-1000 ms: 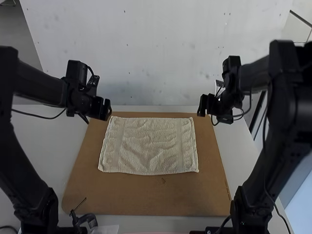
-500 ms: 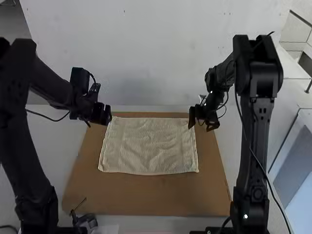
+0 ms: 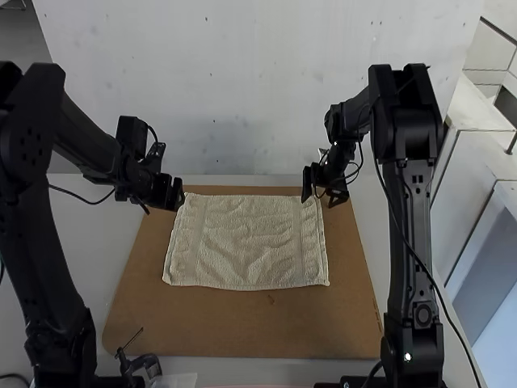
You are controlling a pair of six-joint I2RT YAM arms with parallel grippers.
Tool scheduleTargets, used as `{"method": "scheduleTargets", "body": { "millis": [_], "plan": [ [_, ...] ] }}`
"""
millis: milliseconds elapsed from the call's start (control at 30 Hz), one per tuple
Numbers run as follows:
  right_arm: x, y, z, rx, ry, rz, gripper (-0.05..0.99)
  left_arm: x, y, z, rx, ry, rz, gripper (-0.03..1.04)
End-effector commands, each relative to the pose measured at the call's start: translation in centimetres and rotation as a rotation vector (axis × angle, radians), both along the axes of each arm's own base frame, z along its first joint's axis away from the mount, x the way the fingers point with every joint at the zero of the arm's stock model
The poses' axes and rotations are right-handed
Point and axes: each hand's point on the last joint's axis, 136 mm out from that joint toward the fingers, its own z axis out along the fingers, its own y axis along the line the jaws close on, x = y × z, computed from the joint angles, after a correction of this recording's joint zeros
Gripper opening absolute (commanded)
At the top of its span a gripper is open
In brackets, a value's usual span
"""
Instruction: Fold the towel.
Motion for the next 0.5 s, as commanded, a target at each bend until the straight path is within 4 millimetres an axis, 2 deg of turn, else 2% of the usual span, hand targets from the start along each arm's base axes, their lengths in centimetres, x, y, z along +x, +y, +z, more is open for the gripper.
{"method": "scheduleTargets", "body": {
  "millis": [0,167,200,233,400,467],
  "plan": [
    [1.4,0.3,-1.1,0.002,0.001,0.011,0.90,1.0,0.0,1.3,-0.009,-0.041,-0.010,0.95],
    [1.9,0.0,-1.7,-0.012,0.026,0.016,0.90,0.9,-0.1,1.2,-0.010,-0.039,-0.013,0.94],
    [1.8,-0.2,-1.9,-0.023,0.030,0.022,0.84,0.9,-0.1,1.2,-0.006,-0.041,-0.017,0.95],
    [1.7,-0.5,-2.1,-0.035,0.035,0.026,0.83,0.9,-0.1,1.2,-0.005,-0.041,-0.019,0.95],
    [0.2,-2.7,-2.7,-0.145,0.085,0.063,0.83,1.0,0.0,1.5,0.003,-0.050,-0.027,0.95],
    [-0.3,-3.1,-3.0,-0.146,0.102,0.058,0.80,1.0,0.1,1.5,0.005,-0.050,-0.028,0.95]
  ]
}}
